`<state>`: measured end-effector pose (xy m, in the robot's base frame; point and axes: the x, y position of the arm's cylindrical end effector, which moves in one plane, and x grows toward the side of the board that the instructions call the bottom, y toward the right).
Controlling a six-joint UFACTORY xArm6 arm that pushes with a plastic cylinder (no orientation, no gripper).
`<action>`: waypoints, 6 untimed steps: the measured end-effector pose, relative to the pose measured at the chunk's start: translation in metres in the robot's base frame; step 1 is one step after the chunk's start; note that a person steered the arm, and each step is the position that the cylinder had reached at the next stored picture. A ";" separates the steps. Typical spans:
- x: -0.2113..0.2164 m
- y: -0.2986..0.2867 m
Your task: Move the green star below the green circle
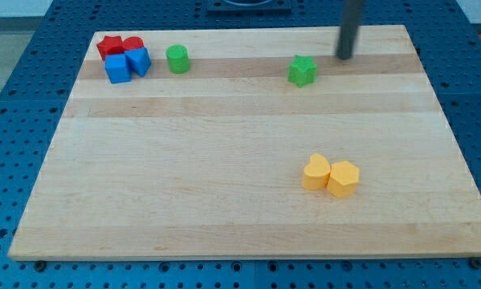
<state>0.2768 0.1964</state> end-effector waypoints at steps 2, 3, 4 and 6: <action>0.041 -0.130; 0.022 -0.239; 0.032 -0.337; 0.062 -0.193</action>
